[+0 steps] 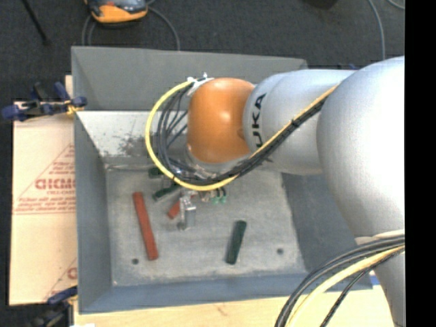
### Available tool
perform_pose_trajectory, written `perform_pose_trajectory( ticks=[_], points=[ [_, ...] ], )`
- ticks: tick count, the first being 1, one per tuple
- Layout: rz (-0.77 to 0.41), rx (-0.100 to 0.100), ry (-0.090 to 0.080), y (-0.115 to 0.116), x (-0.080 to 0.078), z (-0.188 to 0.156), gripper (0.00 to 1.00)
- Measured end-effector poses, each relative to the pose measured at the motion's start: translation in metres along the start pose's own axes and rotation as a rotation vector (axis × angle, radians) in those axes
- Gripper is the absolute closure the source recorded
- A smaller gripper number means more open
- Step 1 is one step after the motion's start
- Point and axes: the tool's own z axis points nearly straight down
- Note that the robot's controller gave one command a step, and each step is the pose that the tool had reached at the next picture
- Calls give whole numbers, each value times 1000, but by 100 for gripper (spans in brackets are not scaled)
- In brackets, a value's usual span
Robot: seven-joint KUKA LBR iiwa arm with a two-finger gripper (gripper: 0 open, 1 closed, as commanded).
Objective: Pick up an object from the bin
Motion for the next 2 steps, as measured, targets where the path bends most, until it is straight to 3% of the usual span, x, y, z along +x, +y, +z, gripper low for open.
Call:
perform_pose_trajectory(
  ticks=[1,2],
  points=[
    [72,-3,-16,-31,-20,30,100],
    [73,-3,-16,-32,-20,30,100]
  ],
)
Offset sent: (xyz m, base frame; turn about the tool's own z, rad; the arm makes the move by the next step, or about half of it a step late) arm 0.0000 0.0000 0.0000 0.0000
